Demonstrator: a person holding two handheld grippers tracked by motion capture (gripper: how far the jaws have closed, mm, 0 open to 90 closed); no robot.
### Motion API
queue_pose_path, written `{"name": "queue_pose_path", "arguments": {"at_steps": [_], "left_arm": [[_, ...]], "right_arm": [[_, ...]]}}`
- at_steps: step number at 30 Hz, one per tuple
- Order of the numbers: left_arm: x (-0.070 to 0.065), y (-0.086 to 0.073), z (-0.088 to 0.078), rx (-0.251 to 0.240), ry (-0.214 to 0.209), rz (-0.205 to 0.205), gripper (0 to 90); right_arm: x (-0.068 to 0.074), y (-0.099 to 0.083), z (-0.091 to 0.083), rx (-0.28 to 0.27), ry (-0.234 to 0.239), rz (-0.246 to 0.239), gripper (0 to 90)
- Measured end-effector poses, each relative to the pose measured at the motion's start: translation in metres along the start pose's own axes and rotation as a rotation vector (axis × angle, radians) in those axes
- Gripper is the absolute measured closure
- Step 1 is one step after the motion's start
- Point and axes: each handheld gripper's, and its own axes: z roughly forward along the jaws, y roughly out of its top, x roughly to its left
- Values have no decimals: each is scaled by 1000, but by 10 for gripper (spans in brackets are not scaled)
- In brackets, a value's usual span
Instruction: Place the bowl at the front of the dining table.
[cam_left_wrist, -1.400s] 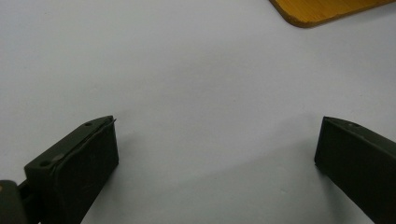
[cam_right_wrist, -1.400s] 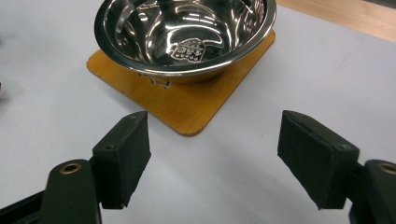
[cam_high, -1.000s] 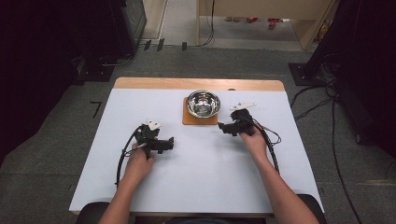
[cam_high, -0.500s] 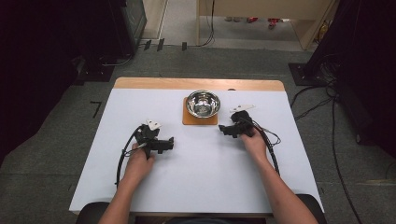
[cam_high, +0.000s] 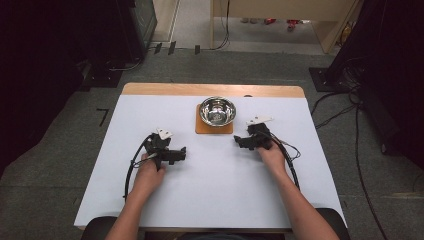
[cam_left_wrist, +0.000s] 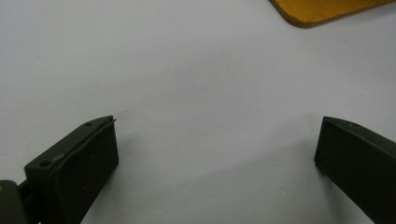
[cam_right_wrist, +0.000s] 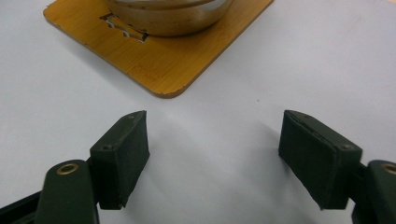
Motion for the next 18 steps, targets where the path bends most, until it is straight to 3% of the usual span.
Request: {"name": "queue_pose_path", "arguments": {"at_steps": [12,15,18], "left_arm": [[0,0,0,0,0,0,0],[0,0,0,1,0,0,0],[0,0,0,0,0,0,0]], "right_arm": [[2,0,0,5,-16,-6,216],[1,0,2,15,-50,12,125],[1,0,2,19,-49,21,126]]}}
